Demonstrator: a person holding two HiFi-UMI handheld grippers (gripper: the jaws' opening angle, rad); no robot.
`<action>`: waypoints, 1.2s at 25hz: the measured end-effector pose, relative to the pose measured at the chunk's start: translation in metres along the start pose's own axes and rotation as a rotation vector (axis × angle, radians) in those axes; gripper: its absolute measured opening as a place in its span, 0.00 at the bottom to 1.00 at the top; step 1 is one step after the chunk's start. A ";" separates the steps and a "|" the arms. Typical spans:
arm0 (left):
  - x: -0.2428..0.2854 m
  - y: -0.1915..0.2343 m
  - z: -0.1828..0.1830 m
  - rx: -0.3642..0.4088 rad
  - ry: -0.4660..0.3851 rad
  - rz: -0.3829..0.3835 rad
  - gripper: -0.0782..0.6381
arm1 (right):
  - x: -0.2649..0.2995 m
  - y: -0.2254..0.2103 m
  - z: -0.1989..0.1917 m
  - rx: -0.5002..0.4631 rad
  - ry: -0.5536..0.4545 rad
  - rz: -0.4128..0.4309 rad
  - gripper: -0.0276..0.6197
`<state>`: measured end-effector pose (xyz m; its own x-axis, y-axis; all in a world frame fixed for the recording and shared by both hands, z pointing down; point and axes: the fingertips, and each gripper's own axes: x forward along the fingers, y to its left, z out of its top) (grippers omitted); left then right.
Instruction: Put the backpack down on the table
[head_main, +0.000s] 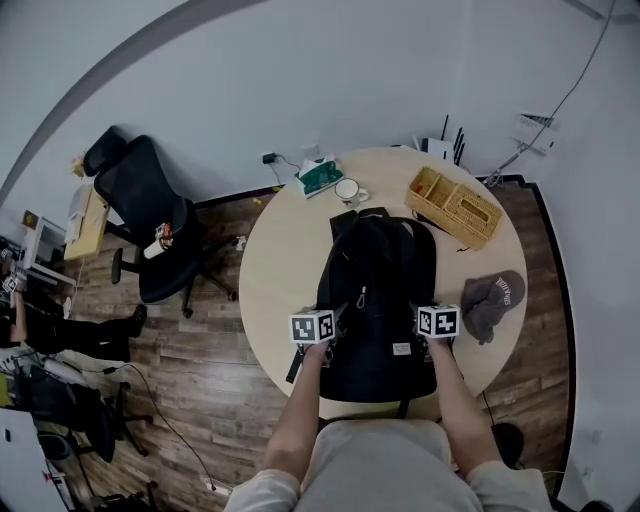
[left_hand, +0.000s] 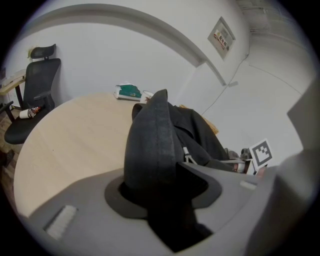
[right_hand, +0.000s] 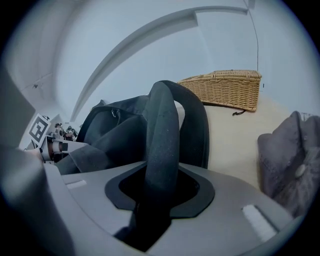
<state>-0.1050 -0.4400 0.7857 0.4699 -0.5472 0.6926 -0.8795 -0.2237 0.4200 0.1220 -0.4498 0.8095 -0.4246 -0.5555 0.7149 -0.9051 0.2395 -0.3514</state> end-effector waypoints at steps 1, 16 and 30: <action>-0.005 0.000 0.002 -0.004 -0.019 -0.003 0.42 | -0.007 0.000 0.004 -0.006 -0.006 -0.011 0.19; -0.103 -0.026 0.038 0.169 -0.289 0.077 0.43 | -0.095 0.030 0.042 -0.109 -0.232 0.018 0.21; -0.125 -0.082 0.021 0.187 -0.372 -0.028 0.43 | -0.143 0.048 0.037 -0.152 -0.324 0.034 0.21</action>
<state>-0.0930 -0.3699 0.6525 0.4648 -0.7851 0.4093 -0.8814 -0.3662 0.2984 0.1399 -0.3885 0.6681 -0.4472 -0.7630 0.4667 -0.8940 0.3648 -0.2602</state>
